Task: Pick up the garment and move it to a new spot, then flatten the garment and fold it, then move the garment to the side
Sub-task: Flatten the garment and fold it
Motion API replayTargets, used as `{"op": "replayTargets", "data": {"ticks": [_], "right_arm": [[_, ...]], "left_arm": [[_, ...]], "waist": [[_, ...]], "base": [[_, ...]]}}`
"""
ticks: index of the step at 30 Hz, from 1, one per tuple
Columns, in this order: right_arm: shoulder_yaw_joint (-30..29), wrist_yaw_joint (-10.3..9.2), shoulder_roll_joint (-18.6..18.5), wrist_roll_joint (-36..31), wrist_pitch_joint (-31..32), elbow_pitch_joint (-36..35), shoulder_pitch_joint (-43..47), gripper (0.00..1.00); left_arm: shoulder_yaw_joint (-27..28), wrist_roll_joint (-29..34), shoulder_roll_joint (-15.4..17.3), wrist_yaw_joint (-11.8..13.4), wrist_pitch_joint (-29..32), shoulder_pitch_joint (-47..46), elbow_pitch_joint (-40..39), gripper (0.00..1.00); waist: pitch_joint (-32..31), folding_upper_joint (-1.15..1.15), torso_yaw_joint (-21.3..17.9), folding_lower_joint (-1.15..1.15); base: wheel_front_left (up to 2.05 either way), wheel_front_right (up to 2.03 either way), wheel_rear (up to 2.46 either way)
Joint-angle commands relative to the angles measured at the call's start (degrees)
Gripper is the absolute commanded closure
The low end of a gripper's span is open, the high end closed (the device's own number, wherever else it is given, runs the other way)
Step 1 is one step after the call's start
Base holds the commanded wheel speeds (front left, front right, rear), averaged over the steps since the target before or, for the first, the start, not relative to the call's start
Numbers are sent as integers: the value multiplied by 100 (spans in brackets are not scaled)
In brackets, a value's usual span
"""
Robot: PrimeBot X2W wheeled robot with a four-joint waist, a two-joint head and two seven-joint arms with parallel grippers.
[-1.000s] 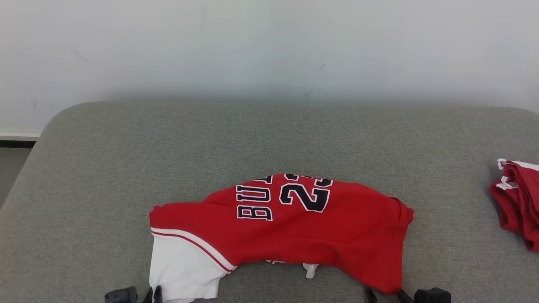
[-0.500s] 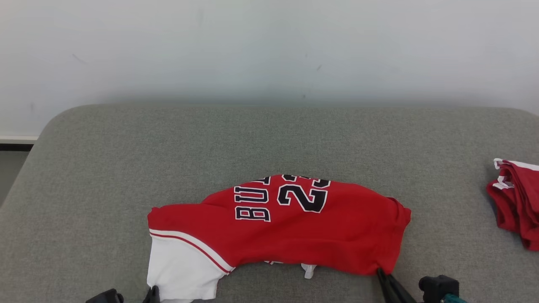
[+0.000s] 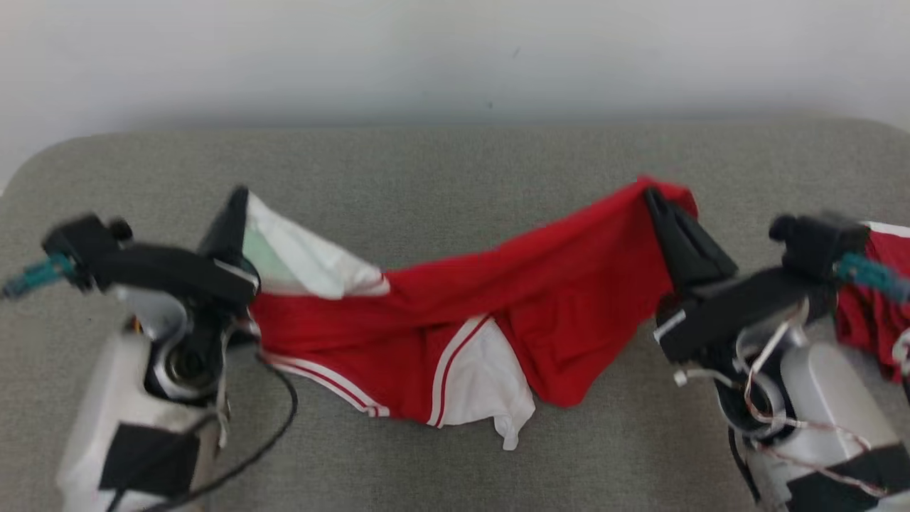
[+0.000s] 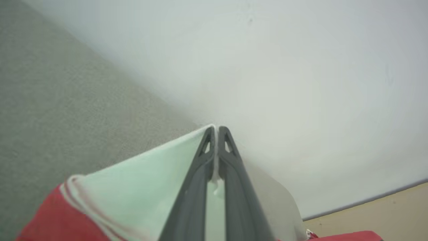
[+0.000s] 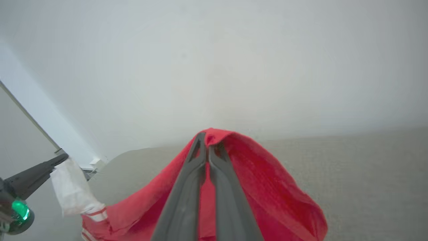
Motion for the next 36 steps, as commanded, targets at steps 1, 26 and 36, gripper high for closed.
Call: {"op": "replayTargets", "data": {"ticks": [1,26,36], "right_arm": [[211,-8,-126,153,117,-79,-464,100],[399,-5,-8,-49,-1231,2755,-6499,100],[-17,-5,-113,-921,-2023,3469,-6875,100]], "left_arm": [[22,15,67,95,92,-430,-178,100],[-224,1844,1240,303,-1146,-6019,-500,100],[-602,2075,1119,-44,-1860,-6459,42,100]], "waist": [[683,-2,-341,-1],[2817,-2,-1353,-1],[2970,-2,-1310,-1]], "base": [[0,0,0],[0,0,0],[0,0,0]]}}
